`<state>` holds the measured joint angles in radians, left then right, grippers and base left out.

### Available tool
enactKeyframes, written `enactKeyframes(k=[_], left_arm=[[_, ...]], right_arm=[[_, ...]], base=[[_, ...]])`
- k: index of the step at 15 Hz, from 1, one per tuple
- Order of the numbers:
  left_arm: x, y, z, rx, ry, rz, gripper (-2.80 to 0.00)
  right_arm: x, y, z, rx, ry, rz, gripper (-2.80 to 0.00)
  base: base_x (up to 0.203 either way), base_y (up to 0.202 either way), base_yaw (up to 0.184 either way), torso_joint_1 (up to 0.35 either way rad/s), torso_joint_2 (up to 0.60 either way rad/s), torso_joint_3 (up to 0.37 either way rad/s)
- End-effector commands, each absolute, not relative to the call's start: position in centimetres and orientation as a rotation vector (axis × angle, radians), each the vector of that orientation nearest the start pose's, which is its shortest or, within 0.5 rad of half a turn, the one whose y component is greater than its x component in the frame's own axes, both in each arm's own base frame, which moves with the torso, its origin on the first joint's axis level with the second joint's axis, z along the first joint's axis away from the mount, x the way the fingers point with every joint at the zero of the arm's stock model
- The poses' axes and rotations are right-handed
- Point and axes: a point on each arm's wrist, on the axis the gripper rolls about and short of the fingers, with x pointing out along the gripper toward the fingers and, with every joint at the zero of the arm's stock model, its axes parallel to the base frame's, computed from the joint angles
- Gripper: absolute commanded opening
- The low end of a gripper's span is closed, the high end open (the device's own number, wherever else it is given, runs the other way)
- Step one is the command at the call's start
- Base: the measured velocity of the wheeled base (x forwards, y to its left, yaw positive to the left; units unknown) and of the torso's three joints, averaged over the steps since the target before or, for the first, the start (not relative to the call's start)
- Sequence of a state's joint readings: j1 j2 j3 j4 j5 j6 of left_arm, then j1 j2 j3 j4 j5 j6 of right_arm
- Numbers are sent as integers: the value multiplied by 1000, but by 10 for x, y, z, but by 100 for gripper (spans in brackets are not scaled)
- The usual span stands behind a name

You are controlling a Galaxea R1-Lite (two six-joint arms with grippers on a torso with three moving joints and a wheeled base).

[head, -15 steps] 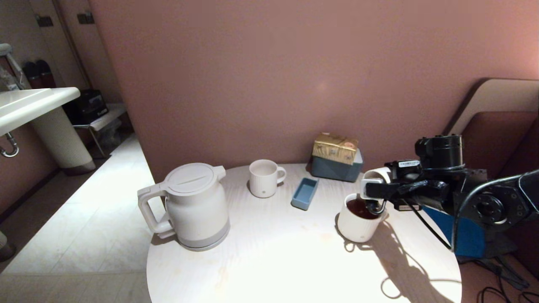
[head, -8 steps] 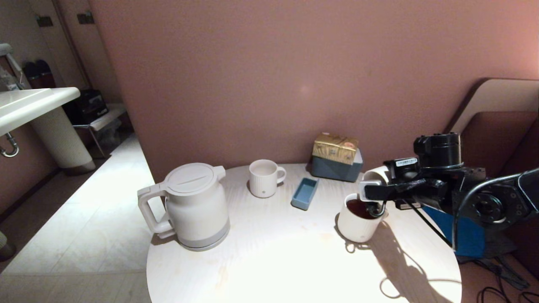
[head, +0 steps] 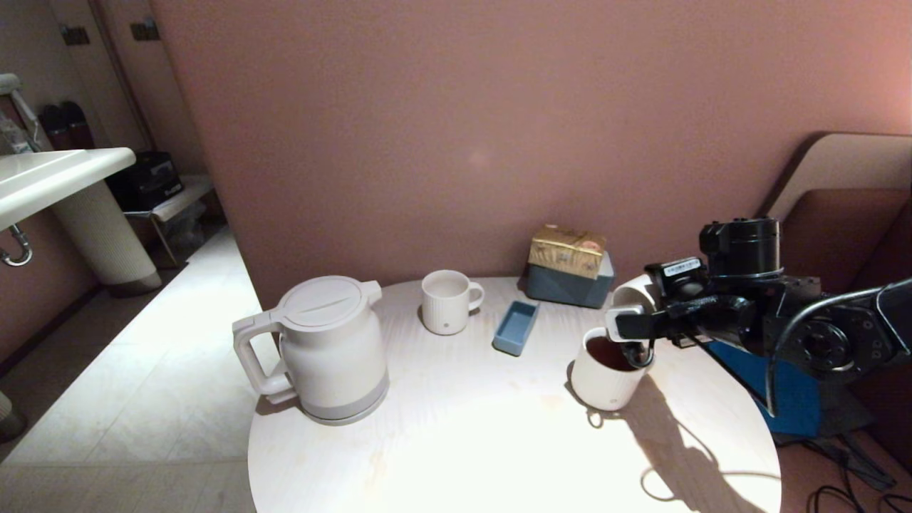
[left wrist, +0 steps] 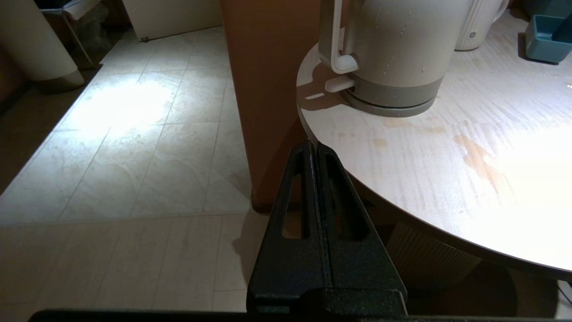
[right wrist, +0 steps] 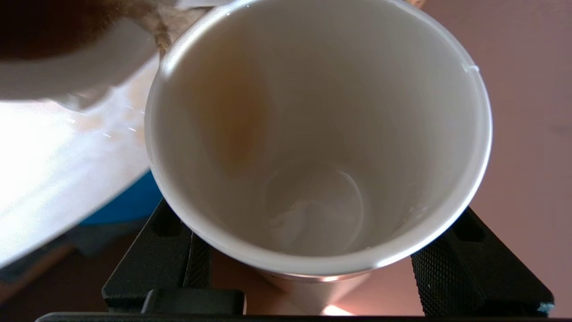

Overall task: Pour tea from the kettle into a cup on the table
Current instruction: Pour water into another cup

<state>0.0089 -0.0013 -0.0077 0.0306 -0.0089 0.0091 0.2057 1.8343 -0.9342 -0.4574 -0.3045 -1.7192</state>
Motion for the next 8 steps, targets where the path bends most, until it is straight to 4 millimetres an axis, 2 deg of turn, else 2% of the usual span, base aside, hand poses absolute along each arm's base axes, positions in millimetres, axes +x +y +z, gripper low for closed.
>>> enactKeyframes(k=[1, 4, 8], left_arm=[[-23, 0, 74, 9, 23, 0, -280], [-23, 0, 74, 9, 23, 0, -280], [-23, 0, 74, 9, 23, 0, -280]], right_arm=[[333, 65, 160, -1829, 393, 293, -280], [334, 66, 162, -1897, 387, 295, -280], [333, 71, 164, -1899, 381, 294, -280]], base=[[0, 0, 0, 0, 0, 0], [0, 0, 0, 0, 0, 0], [0, 0, 0, 0, 0, 0]])
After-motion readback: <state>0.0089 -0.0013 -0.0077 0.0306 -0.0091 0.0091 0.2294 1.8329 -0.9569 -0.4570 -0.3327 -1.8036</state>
